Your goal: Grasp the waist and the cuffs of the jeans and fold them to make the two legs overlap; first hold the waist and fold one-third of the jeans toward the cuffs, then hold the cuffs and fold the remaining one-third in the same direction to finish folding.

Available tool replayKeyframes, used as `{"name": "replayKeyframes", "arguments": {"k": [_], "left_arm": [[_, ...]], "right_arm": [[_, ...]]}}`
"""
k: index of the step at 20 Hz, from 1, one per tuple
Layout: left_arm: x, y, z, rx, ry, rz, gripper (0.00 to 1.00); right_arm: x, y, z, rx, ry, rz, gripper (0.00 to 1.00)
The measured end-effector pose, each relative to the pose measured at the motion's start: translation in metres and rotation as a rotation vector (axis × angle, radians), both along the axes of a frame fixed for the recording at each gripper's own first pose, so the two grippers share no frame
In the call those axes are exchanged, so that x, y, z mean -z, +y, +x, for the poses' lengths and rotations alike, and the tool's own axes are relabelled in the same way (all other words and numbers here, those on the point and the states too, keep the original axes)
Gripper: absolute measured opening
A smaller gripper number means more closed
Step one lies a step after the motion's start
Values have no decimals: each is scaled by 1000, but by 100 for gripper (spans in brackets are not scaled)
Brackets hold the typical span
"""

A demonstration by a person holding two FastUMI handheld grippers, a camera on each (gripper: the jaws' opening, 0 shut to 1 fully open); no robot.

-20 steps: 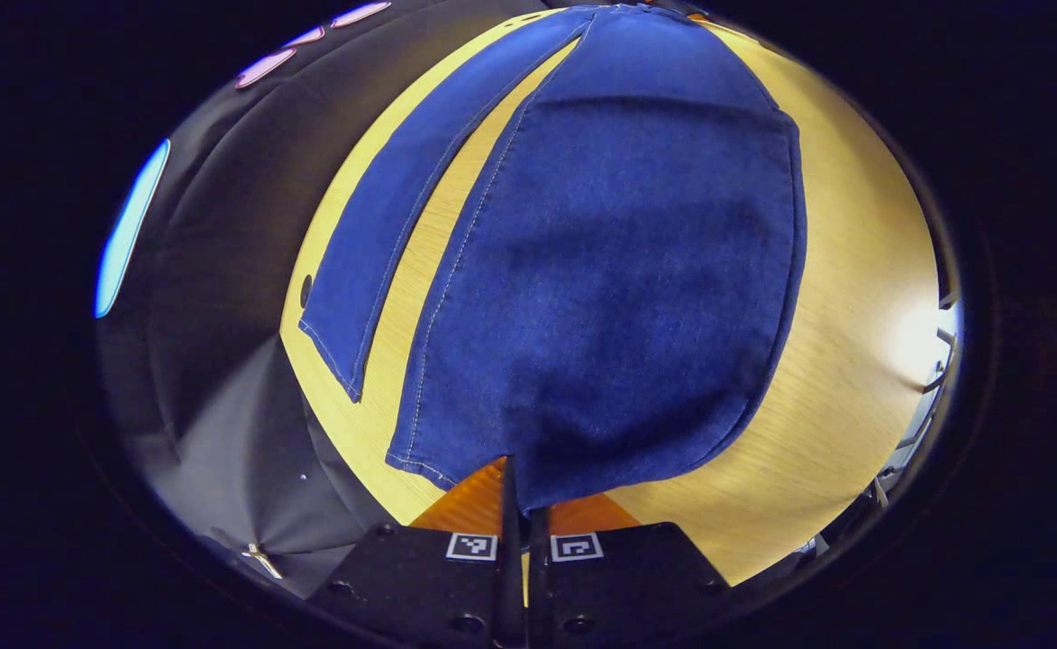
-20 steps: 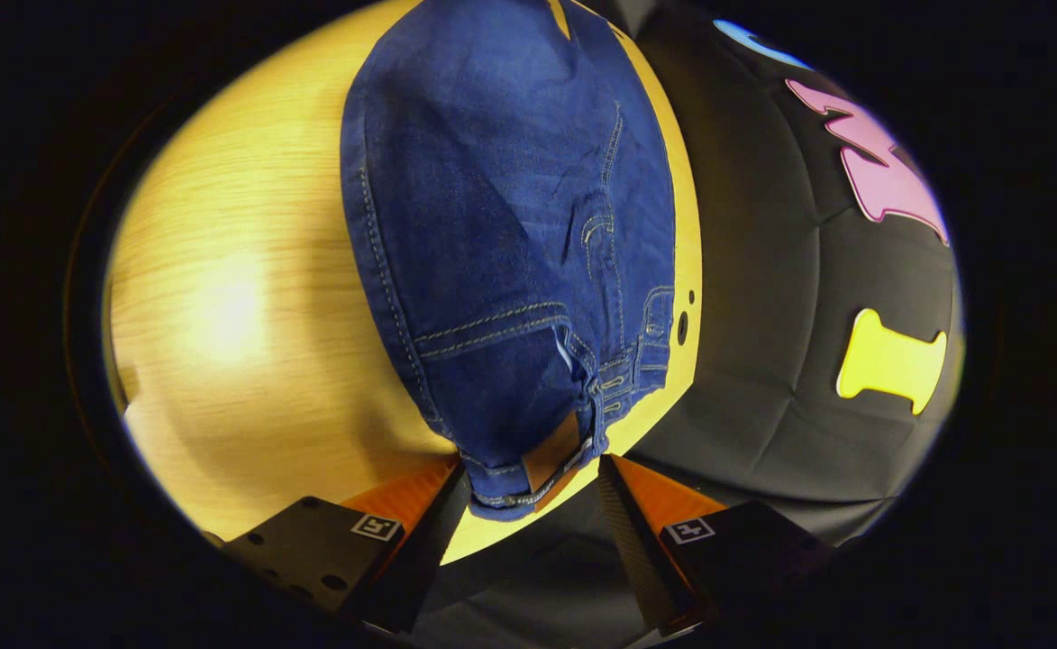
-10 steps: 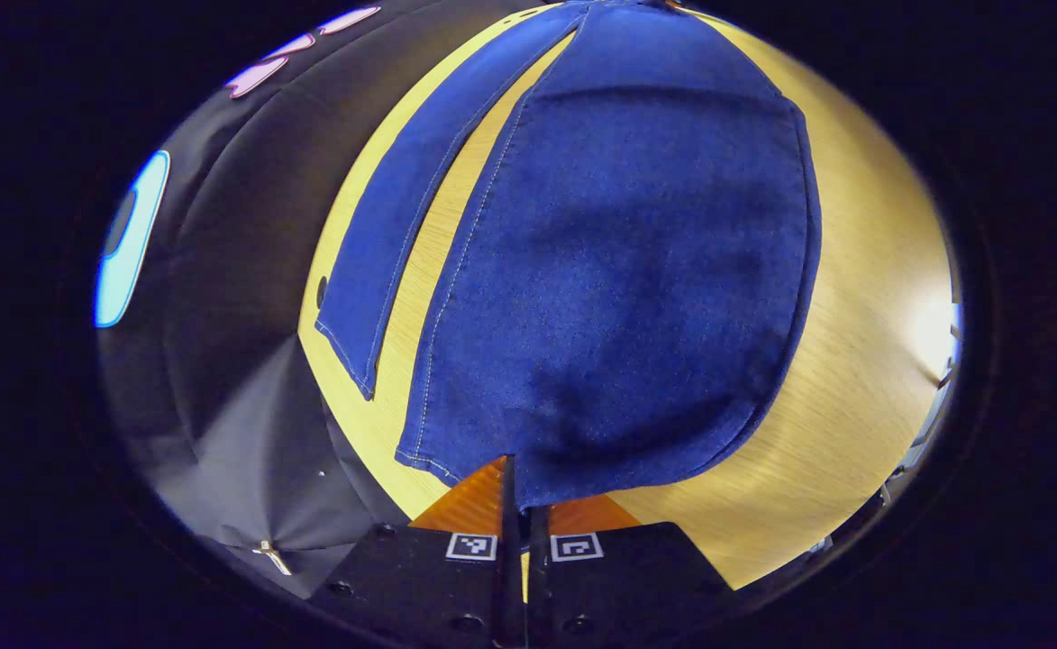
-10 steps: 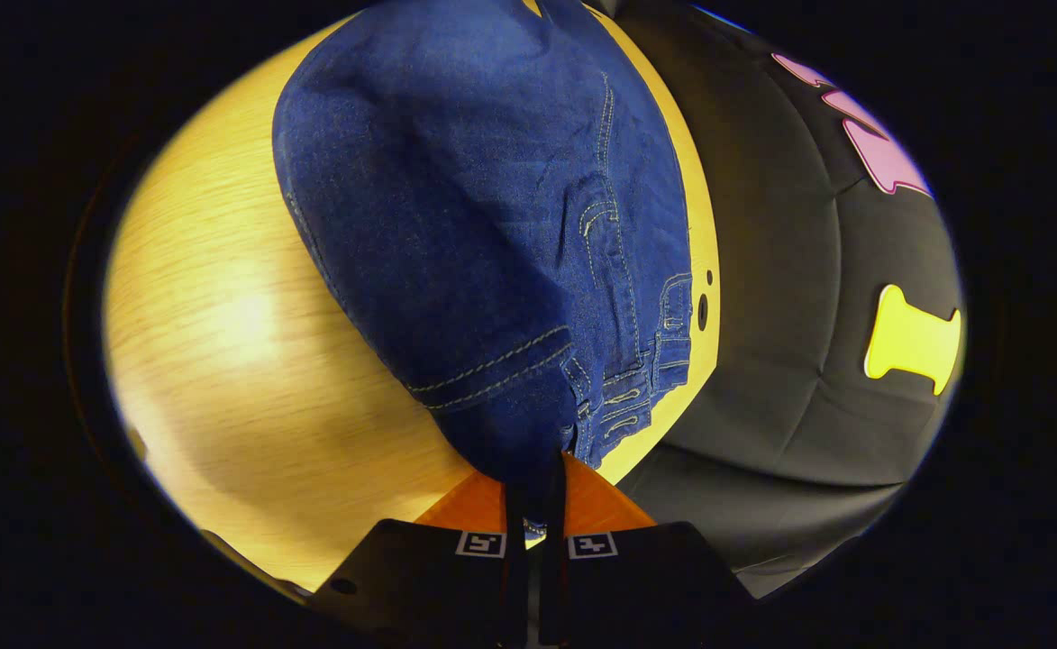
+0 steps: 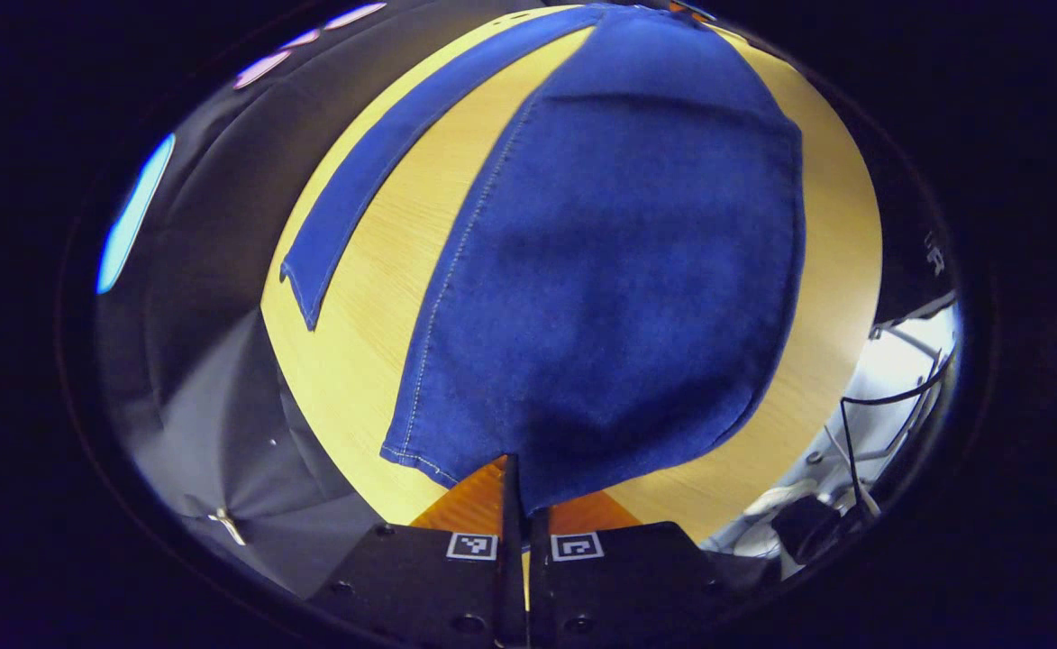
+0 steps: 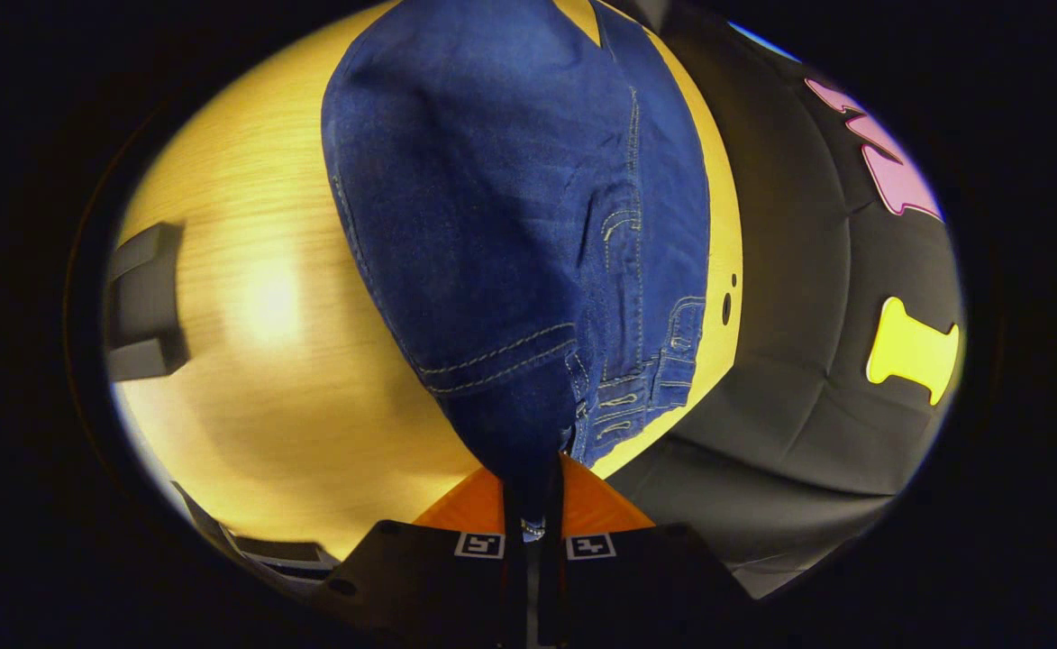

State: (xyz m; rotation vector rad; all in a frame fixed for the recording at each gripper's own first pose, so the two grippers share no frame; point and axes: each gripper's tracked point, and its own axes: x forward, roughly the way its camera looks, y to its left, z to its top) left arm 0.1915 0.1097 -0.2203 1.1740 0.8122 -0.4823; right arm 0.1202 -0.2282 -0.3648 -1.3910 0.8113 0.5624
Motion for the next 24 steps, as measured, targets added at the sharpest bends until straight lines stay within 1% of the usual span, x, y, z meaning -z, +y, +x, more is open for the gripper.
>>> {"name": "replayKeyframes", "arguments": {"k": [1,2,3,4,5,7,10,11,12,13,14,15,17,20,22,24], "left_arm": [[-7,-5,3,-18,11,-30,7],[-14,-8,8,-21,23,-49,7],[-20,-9,9,-6,39,-53,7],[-28,-11,11,8,48,-45,11],[-47,-11,16,26,51,-42,7],[-82,-16,31,46,54,-57,8],[-112,-28,67,32,63,-109,7],[-122,-30,86,49,60,-102,5],[-132,-31,104,70,62,-83,7],[-141,-32,122,74,68,-71,7],[-147,-35,142,71,73,-74,7],[-151,-42,160,52,86,-102,7],[-159,-54,190,-11,111,-183,7],[-160,-70,262,-108,50,-282,7],[-160,-83,306,-210,10,-374,8],[-164,-97,338,-310,-25,-467,12]], "right_arm": [[-10,1,7,6,-9,7,10],[-26,1,6,9,-20,13,10],[-39,2,12,10,-27,18,10],[-53,4,19,2,-42,20,10],[-68,7,32,-13,-62,19,10],[-92,12,57,-21,-93,24,10],[-123,18,96,37,-118,105,10],[-132,19,110,69,-122,133,10],[-134,17,123,113,-118,161,9],[-137,15,137,157,-115,190,9],[-141,13,151,193,-115,214,10],[-144,8,165,232,-121,230,10],[-141,1,193,331,-133,282,10],[-124,-7,244,508,-134,362,10],[-120,-5,267,617,-133,424,10],[-106,-2,288,758,-118,512,9]]}}
